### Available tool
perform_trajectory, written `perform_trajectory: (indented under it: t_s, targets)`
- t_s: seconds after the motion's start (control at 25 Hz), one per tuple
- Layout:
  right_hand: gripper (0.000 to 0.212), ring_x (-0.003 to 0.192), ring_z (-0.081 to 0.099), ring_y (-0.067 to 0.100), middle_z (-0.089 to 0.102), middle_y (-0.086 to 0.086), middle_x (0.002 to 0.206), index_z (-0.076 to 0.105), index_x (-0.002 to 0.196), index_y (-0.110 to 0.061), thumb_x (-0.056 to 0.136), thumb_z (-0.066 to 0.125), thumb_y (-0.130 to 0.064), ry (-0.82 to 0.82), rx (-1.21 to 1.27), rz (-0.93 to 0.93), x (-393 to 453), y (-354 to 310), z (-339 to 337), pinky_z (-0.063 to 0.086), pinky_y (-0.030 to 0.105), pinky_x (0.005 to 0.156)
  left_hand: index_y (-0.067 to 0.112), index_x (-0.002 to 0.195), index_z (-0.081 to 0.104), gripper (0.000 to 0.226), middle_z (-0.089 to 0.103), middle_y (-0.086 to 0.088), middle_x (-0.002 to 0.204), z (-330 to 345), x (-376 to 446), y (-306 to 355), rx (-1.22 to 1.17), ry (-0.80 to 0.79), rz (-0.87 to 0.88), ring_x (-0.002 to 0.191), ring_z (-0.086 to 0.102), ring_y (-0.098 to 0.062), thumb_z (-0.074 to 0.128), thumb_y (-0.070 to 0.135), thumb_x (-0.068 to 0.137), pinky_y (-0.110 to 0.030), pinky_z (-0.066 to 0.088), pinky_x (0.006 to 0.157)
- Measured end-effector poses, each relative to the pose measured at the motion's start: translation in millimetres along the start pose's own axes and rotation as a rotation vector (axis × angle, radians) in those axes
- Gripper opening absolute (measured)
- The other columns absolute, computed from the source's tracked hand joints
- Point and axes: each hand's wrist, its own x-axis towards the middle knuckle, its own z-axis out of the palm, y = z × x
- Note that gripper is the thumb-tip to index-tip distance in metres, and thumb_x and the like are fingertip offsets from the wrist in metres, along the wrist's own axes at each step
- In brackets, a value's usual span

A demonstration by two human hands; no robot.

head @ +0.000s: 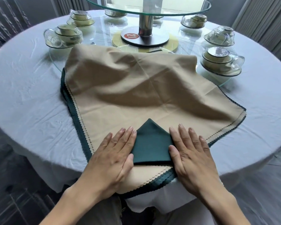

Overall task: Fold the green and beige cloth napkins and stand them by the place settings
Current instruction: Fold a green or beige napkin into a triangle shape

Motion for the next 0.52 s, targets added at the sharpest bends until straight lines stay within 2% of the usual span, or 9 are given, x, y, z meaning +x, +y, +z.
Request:
perform_trajectory:
  t_s: [0.08, 0.16, 0.24, 0.28, 0.36, 0.44, 0.48, 0.52]
  targets:
    - [0.063, 0.141, -0.029, 0.003, -0.023, -0.018, 0.157, -0.027, 0.138, -0.048, 0.076, -0.021, -0.059, -0.03, 0.007, 0.042, -5, 8, -5, -0.023, 0.027, 0.113, 0.017, 0.156, 0.024, 0.058, 0.025, 0.002, 0.161, -1, 1, 3, -0.039, 0.017, -0.038, 0.149, 0.021, -0.014, 0.014, 0.042, 0.104, -0.033, 0.01, 0.118]
    - [0.064, 0.142, -0.028, 0.003, -0.024, -0.019, 0.157, -0.025, 0.139, -0.048, 0.076, -0.021, -0.059, -0.041, 0.036, 0.051, -8, 8, -6, -0.023, 0.026, 0.113, 0.013, 0.15, 0.039, 0.055, 0.042, -0.001, 0.153, -4, 4, 10, -0.044, 0.075, -0.076, 0.143, 0.037, -0.018, 0.026, 0.036, 0.102, -0.034, 0.022, 0.115]
    - [0.064, 0.142, -0.028, 0.002, -0.023, -0.019, 0.157, -0.023, 0.141, -0.049, 0.077, -0.02, -0.06, -0.041, 0.023, 0.046, -10, 7, -5, -0.022, 0.027, 0.114, 0.012, 0.14, 0.053, 0.052, 0.06, -0.001, 0.138, -10, 10, 16, 0.037, 0.137, -0.079, 0.125, 0.055, -0.021, 0.034, 0.032, 0.095, -0.037, 0.04, 0.1]
    - [0.065, 0.142, -0.027, 0.002, -0.022, -0.019, 0.157, -0.021, 0.142, -0.049, 0.078, -0.019, -0.06, -0.038, 0.024, 0.047, -9, 7, -4, -0.021, 0.027, 0.115, 0.014, 0.137, 0.055, 0.052, 0.062, 0.002, 0.13, -17, 14, 19, 0.068, 0.128, -0.078, 0.116, 0.057, -0.021, 0.037, 0.032, 0.092, -0.038, 0.043, 0.093]
    - [0.07, 0.144, -0.023, 0.002, -0.018, -0.019, 0.159, -0.014, 0.147, -0.048, 0.079, -0.017, -0.061, -0.027, 0.039, 0.049, -8, 8, -3, -0.018, 0.028, 0.116, 0.021, 0.136, 0.051, 0.047, 0.059, 0.005, 0.122, -33, 28, 20, -0.001, 0.002, -0.123, 0.108, 0.053, -0.02, 0.043, 0.033, 0.092, -0.039, 0.042, 0.09]
    - [0.073, 0.149, -0.01, 0.01, -0.004, -0.012, 0.163, 0.003, 0.153, -0.043, 0.083, -0.006, -0.062, 0.011, 0.078, 0.068, -7, 8, -3, -0.009, 0.034, 0.119, 0.027, 0.125, 0.054, 0.035, 0.059, 0.008, 0.105, -49, 44, 11, -0.283, -0.224, -0.218, 0.096, 0.056, -0.014, 0.057, 0.03, 0.09, -0.033, 0.044, 0.086]
    - [0.07, 0.15, 0.007, 0.019, 0.014, -0.003, 0.163, 0.02, 0.153, -0.036, 0.087, 0.01, -0.06, 0.086, 0.106, 0.071, -10, 5, -5, 0.003, 0.041, 0.12, 0.028, 0.112, 0.058, 0.028, 0.061, 0.009, 0.093, -56, 50, 5, -0.477, -0.331, -0.268, 0.083, 0.057, -0.011, 0.064, 0.026, 0.085, -0.029, 0.045, 0.076]
    - [0.062, 0.142, 0.027, 0.028, 0.035, 0.006, 0.152, 0.041, 0.144, -0.026, 0.09, 0.029, -0.052, 0.216, 0.126, 0.054, -15, 0, -9, 0.019, 0.046, 0.115, 0.026, 0.101, 0.06, 0.023, 0.062, 0.008, 0.083, -62, 53, 3, -0.637, -0.378, -0.292, 0.072, 0.056, -0.01, 0.068, 0.023, 0.08, -0.027, 0.044, 0.067]
